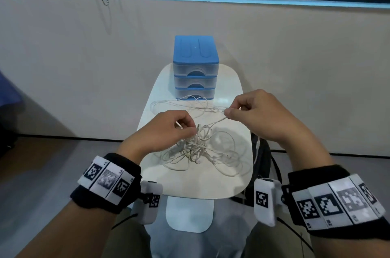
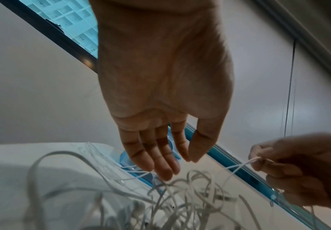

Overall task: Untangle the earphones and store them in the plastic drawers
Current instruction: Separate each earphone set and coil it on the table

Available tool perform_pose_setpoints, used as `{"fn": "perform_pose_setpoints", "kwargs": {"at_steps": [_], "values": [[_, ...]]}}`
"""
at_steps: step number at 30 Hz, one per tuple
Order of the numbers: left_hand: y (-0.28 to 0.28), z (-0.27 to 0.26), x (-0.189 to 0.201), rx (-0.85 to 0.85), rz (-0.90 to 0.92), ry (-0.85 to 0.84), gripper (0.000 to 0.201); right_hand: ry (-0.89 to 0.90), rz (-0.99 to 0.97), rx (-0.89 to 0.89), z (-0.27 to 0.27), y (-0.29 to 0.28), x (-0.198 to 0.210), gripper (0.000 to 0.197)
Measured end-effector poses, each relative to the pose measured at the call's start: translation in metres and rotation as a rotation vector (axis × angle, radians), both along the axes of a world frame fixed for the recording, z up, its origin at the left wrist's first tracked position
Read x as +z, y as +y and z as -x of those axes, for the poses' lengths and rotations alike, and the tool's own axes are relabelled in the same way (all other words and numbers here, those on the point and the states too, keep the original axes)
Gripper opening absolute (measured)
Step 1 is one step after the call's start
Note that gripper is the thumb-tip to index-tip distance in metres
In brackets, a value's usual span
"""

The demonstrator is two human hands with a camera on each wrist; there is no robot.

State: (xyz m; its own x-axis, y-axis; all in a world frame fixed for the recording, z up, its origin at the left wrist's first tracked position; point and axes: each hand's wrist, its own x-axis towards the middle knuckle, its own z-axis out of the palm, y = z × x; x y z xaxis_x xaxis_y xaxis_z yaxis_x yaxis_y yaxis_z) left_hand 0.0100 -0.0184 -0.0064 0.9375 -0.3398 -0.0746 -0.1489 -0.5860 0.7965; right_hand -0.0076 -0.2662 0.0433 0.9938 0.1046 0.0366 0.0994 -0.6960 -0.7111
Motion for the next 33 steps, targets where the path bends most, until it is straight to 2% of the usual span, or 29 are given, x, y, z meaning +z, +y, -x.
{"fn": "perform_pose_setpoints", "kwargs": {"at_steps": [2, 4, 9, 17, 21, 24, 29, 33], "values": [[-0.005, 0.001, -0.003, -0.019, -0.022, -0.026, 0.018, -0.002, 0.025, 0.032, -0.001, 0.002, 0.000, 0.025], [-0.011, -0.001, -0.007, -0.025, -0.059, -0.065, 0.022, 0.014, 0.062, 0.075, -0.001, 0.006, 0.000, 0.024], [-0.017, -0.006, -0.010, -0.013, -0.067, -0.137, 0.010, 0.085, 0.126, 0.157, -0.002, 0.017, -0.008, 0.020], [-0.016, -0.002, 0.002, -0.033, 0.091, -0.168, 0.010, 0.056, 0.152, 0.111, -0.005, 0.034, -0.022, 0.018], [-0.013, -0.003, 0.004, -0.008, 0.183, -0.063, 0.009, -0.077, 0.048, -0.033, -0.006, 0.037, -0.018, 0.020], [-0.012, -0.004, 0.004, -0.004, 0.162, -0.017, 0.010, -0.194, -0.087, -0.132, -0.007, 0.035, -0.011, 0.020], [-0.014, -0.002, 0.005, -0.060, 0.070, -0.003, 0.041, -0.367, -0.279, -0.227, -0.003, 0.035, 0.002, 0.019], [-0.013, -0.002, 0.006, -0.086, 0.060, 0.030, 0.035, -0.391, -0.379, -0.267, -0.004, 0.033, 0.003, 0.019]]}}
